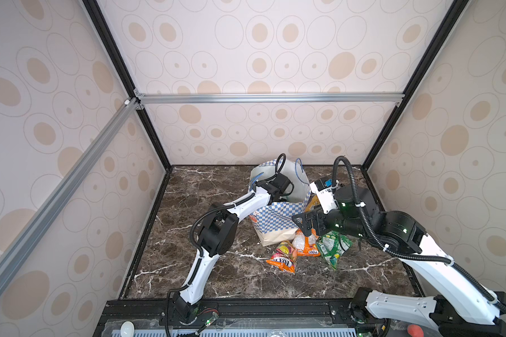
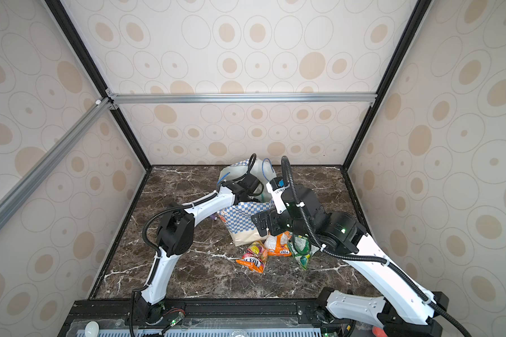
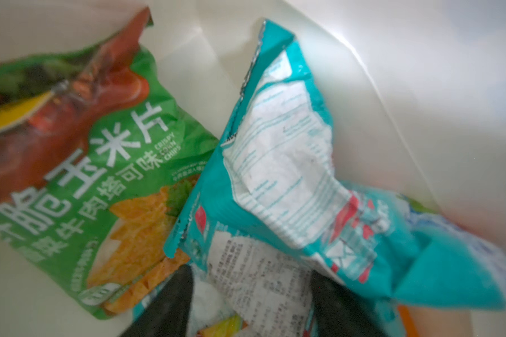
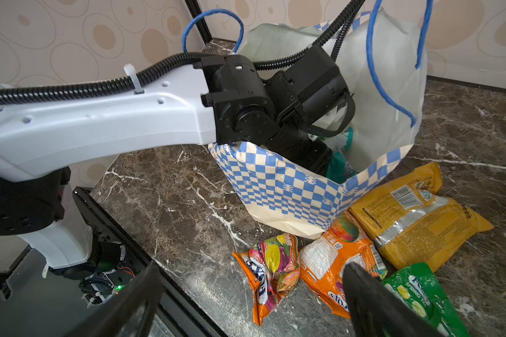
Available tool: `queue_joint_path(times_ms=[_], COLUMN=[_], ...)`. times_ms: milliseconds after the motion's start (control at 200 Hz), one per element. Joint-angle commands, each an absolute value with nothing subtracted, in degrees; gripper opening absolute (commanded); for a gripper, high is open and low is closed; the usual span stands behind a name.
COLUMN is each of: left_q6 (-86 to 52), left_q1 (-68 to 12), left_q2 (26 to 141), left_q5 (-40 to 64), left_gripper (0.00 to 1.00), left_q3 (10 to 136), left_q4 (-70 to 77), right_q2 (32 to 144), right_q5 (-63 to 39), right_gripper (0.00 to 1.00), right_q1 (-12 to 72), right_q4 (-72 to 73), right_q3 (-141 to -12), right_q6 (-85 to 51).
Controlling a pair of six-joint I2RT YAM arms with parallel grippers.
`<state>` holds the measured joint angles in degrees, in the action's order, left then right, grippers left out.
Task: Take the snacks out of the paper bag
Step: Pick up the snack from the paper bag.
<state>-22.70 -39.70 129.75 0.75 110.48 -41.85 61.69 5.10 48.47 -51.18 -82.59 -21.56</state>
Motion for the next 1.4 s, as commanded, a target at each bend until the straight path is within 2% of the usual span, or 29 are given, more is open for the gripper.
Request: queue_joint_path(times_ms=[0, 200, 250, 285, 410, 445, 545, 685, 840, 1055, 1195, 1315, 1396], left_q6=[-21.81, -21.59, -21.46, -21.20, -20.70, -20.70, -21.05, -20.93, -21.02, -20.49, -19.82, -19.22, -18.91], left_q1=[-39.74, -39.79, -39.74, -39.78, -39.71, -39.73, -39.73, -40.16, -40.15, -40.17, -40.13, -40.17, -40.08], left_q2=[132.58, 131.81, 131.17, 130.96, 133.23, 134.00, 135.93, 136.75, 136.39, 134.81, 131.68, 129.29, 127.51], left_q5=[-0.62, -1.09, -1.40, -1.21, -1.45, -1.81, -1.33, 1.14, 0.43, 0.00, -0.43, -1.66, -2.83], left_gripper=[0.51, 0.19, 0.18, 0.25, 0.74, 0.83, 0.92, 0.93, 0.81, 0.39, 0.22, 0.01, 0.00], left_q3=[109.95, 110.21, 110.45, 110.79, 112.95, 112.59, 110.47, 106.16, 103.45, 104.57, 107.80, 111.05, 112.45], left_q4=[-44.52, -43.80, -43.52, -43.56, -46.14, -46.60, -46.73, -45.06, -43.98, -43.88, -44.22, -44.95, -45.02], right_q2=[61.43, 61.39, 61.45, 61.50, 61.86, 61.80, 61.90, 61.88, 62.08, 62.18, 62.47, 62.82, 62.94], right_q5=[5.20, 5.09, 5.15, 5.15, 4.76, 4.59, 4.45, 4.24, 3.92, 4.17, 5.31, 5.45, 5.37], right_gripper=[1.00, 1.00, 1.00, 1.00, 1.00, 1.00, 1.00, 1.00, 1.00, 1.00, 1.00, 1.00, 1.00], right_q1=[48.16, 48.12, 48.08, 48.11, 48.15, 48.14, 48.11, 48.12, 48.16, 48.09, 48.16, 48.13, 48.16], right_q4=[-51.30, -51.42, -51.36, -51.33, -50.86, -50.84, -50.71, -50.62, -50.13, -49.99, -50.36, -50.13, -49.92], right_q3=[-81.97, -82.12, -82.16, -82.26, -82.19, -82.07, -81.66, -81.54, -81.21, -81.22, -80.99, -80.93, -80.95], right_q6=[-21.80, -21.88, -21.86, -21.88, -21.97, -22.05, -22.30, -22.42, -22.76, -22.94, -23.03, -23.19, -23.20])
